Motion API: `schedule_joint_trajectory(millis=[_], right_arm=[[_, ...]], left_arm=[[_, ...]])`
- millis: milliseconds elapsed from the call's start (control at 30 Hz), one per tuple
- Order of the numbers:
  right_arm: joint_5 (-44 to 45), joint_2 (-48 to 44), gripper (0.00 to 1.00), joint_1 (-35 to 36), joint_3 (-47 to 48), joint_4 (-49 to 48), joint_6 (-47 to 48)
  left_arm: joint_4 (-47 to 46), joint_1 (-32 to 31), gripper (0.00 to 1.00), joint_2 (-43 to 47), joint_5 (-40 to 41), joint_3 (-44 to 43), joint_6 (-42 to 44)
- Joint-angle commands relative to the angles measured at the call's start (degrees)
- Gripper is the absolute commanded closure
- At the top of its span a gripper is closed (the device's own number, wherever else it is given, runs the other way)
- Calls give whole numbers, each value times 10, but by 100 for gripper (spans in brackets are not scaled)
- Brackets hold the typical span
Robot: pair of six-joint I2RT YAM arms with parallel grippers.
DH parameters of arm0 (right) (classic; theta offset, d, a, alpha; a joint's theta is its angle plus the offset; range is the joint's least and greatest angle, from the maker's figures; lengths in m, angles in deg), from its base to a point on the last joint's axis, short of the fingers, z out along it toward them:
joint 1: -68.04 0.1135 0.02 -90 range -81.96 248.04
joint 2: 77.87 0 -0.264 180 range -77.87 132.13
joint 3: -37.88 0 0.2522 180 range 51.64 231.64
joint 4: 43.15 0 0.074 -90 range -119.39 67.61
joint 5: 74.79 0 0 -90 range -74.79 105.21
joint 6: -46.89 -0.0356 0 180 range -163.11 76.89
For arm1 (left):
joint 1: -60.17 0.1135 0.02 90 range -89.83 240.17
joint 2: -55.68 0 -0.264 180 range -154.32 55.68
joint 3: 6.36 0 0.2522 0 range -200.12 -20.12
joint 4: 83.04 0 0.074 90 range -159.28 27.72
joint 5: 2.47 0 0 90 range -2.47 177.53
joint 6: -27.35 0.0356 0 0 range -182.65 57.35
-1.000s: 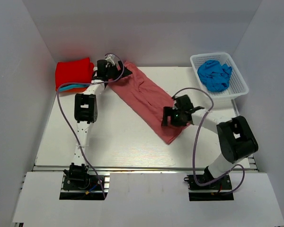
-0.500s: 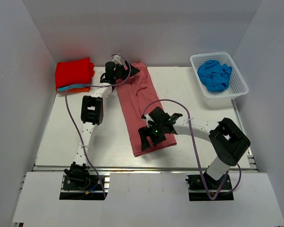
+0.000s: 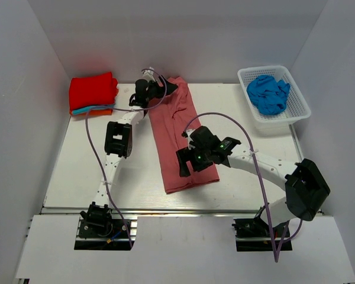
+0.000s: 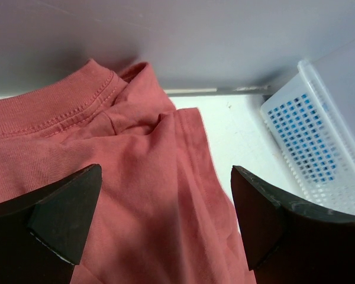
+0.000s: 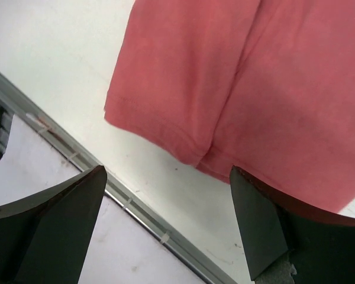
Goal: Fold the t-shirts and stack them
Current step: Rotate the tshirt 75 degrees
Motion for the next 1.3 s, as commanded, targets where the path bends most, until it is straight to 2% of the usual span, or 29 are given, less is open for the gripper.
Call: schedule_joint_trajectory(millis=[0,67,167,233,333,433,533,567,600,667,700,733,767,867,900,1033,1167,1267], right_arm=[[69,-13,10,-2,22,8,-20],[72,-11,10,-4,21,6,-19],[75,-3,10,-3,16,-2,-23],[80,-6,10,-5,9,-19,-42],[106,-13,10,-9,3,-22,-75],[139,-27,10,-16,-11,-24,-94],[189,-49,10,-38,-31,-14,-107],[198,-53,10,-42,-39,-14,-114],[211,-67,10,-61,-45,-10,-116],[211,-75,10,-73,-65,-10,-113],[211,-86,10,-80,-69,-12,-102],[209,-88,10,-98,-81,-10,-107],[211,-90,10,-104,-87,-9,-105],[204,-102,10,-135,-118,-19,-88],[199,-104,10,-139,-123,-18,-74],[144,-110,10,-155,-147,-24,-46],[105,-131,10,-165,-174,-31,-37],[77,-131,10,-169,-178,-36,-31]], left_arm=[[55,-13,0,67,-17,2,44],[114,-13,0,112,4,-3,76],[142,-13,0,225,54,40,118],[163,-18,0,280,63,31,165],[216,-18,0,327,68,30,183],[265,-23,0,396,74,80,189],[398,-28,0,463,100,129,194],[414,-34,0,487,101,160,207],[419,-39,0,514,106,245,217],[419,-50,0,595,128,338,222],[419,-62,0,624,146,439,210],[402,-67,0,653,146,491,205],[395,-72,0,707,156,585,195],[356,-106,0,773,146,735,160],[356,-120,0,787,122,754,160],[451,-175,0,856,162,828,138],[459,-223,0,931,140,957,93],[485,-256,0,961,165,1004,64]])
